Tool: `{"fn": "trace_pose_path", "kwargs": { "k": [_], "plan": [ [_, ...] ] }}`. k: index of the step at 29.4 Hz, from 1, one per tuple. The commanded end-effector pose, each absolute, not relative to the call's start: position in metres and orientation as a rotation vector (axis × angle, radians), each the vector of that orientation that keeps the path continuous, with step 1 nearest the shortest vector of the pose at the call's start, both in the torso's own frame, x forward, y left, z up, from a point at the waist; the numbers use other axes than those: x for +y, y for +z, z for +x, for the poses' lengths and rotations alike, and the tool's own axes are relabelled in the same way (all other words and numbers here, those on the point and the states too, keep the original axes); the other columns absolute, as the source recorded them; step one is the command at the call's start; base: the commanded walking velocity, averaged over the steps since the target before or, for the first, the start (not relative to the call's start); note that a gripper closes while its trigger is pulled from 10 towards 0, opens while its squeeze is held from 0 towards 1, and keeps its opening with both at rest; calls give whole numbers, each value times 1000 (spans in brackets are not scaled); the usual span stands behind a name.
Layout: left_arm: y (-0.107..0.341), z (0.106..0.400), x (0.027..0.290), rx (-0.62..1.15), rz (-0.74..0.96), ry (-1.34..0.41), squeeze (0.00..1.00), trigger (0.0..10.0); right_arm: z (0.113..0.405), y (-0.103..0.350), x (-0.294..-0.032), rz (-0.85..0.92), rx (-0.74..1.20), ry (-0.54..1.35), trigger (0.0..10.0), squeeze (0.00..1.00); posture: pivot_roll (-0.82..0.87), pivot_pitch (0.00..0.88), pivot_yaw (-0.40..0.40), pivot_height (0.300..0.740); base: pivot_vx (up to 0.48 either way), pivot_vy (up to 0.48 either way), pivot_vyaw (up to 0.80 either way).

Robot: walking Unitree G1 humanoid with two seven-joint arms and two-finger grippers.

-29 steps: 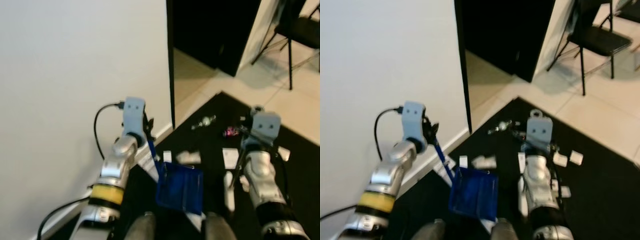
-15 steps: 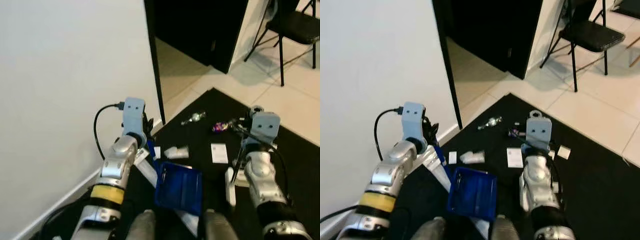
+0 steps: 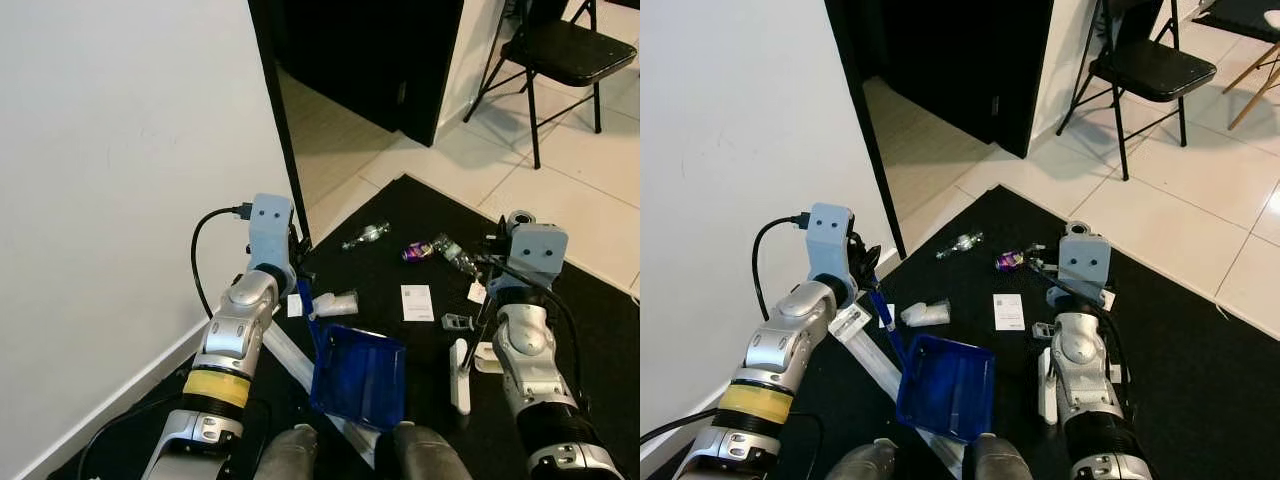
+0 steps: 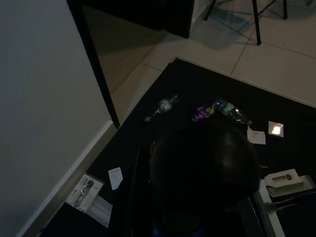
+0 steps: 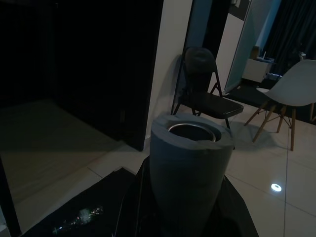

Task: Sweep floor

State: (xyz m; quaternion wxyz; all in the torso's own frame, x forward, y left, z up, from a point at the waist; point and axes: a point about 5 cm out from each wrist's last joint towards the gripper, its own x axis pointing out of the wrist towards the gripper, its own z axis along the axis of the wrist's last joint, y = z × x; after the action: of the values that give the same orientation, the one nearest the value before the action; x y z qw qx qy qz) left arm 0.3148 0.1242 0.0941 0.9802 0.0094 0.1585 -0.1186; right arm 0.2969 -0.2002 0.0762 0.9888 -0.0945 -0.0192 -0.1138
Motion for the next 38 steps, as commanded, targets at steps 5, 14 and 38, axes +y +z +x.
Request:
{"fn": "trace_pose_path", "kwargs": {
  "k": [5, 14, 38],
  "plan": [
    [98, 317, 127, 294, 31, -236, 0, 10000, 300, 83, -197, -193, -76, -215, 10000, 0, -85, 45, 74, 740, 0, 0, 0],
    [98, 317, 126, 291, 44, -239, 0, 10000, 300, 83, -196, -195, -76, -213, 10000, 0, -85, 43, 74, 740, 0, -104, 0],
    [95, 317, 128, 316, 43, -218, 0, 10000, 300, 83, -195, -191, -74, -213, 10000, 0, -83, 50, 77, 740, 0, -160, 0]
  ]
}}
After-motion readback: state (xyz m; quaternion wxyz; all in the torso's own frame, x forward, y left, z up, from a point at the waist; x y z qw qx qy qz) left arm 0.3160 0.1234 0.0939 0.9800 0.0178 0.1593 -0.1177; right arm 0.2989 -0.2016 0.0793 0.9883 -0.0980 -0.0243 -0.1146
